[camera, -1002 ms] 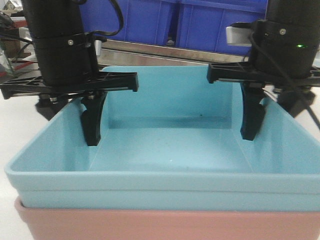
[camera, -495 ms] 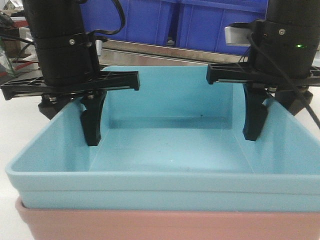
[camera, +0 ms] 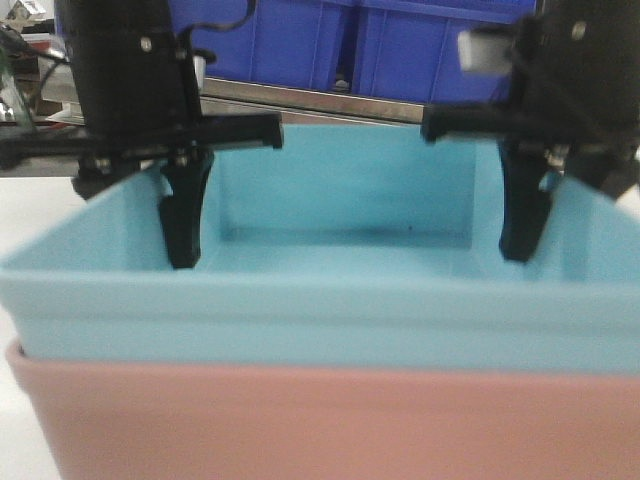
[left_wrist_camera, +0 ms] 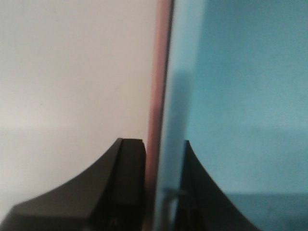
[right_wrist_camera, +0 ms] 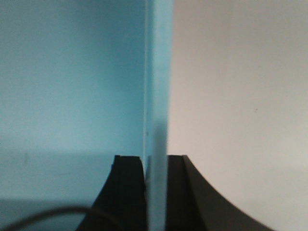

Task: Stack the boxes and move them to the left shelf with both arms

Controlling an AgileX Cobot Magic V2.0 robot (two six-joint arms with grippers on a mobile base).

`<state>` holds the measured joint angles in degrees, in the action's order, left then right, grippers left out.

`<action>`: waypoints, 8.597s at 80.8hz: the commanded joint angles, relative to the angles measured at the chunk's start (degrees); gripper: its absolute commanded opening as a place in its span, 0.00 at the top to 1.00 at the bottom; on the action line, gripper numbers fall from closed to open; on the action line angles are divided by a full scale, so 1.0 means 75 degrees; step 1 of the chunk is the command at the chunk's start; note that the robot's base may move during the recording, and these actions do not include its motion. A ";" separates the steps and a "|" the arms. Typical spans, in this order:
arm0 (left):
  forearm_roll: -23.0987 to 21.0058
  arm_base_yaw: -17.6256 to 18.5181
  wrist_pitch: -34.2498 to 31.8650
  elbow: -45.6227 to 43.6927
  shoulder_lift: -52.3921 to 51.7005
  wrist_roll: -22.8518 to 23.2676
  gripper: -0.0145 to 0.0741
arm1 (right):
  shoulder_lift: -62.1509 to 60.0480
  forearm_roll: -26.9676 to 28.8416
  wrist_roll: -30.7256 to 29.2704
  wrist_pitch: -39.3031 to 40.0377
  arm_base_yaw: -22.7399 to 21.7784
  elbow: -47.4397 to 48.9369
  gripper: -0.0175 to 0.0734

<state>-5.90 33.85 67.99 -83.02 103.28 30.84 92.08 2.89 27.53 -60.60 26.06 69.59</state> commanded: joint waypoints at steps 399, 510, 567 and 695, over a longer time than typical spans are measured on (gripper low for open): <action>0.0707 0.1811 0.0993 0.1642 -0.3879 0.1743 0.84 | -0.2932 -0.1416 0.3097 -0.1726 0.2958 -0.0221 0.75; 0.0498 0.1811 0.0993 0.1642 -0.3879 0.1743 0.84 | -0.2932 -0.1416 0.3097 -0.1731 0.2958 -0.0221 0.75; 0.0421 0.1811 0.0993 0.1642 -0.3879 0.1743 0.84 | -0.2932 -0.1416 0.3097 -0.1731 0.2958 -0.0221 0.75; 0.0421 0.1811 0.0993 0.1642 -0.3879 0.1743 0.84 | -0.2932 -0.1416 0.3097 -0.1724 0.2958 -0.0221 0.75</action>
<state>-1.66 46.81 72.06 -68.97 76.08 44.05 71.99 -7.00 50.58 -72.12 48.06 66.04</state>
